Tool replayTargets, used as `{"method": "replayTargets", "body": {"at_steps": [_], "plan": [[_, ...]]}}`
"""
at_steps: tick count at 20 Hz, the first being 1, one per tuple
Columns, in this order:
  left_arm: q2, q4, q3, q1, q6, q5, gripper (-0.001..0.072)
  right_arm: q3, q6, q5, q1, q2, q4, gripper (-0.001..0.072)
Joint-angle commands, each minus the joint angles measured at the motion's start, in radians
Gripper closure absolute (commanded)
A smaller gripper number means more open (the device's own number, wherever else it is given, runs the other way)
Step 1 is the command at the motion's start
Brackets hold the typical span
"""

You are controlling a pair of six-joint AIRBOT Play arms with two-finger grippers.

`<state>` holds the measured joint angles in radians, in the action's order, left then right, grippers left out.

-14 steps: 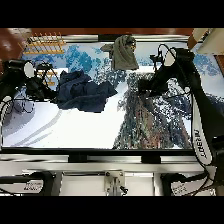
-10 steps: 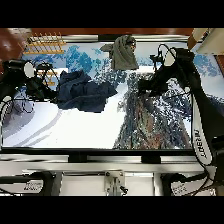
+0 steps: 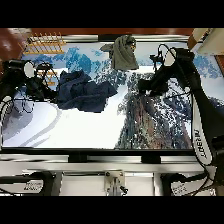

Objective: Fold the shirts.

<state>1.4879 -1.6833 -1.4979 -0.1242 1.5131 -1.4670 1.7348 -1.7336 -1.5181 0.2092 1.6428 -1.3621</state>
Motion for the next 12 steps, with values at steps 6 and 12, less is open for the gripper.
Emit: {"method": "replayTargets", "body": {"at_steps": [6,12], "plan": [[0.003,0.0,-0.001,-0.001,0.003,0.092,0.0006,0.0,-0.002,0.0,0.0,0.001,0.008,0.0158],[0.016,0.011,-0.001,-0.001,0.03,0.174,0.0007,0.0,0.003,-0.001,0.0,0.001,0.002,0.0158]]}}
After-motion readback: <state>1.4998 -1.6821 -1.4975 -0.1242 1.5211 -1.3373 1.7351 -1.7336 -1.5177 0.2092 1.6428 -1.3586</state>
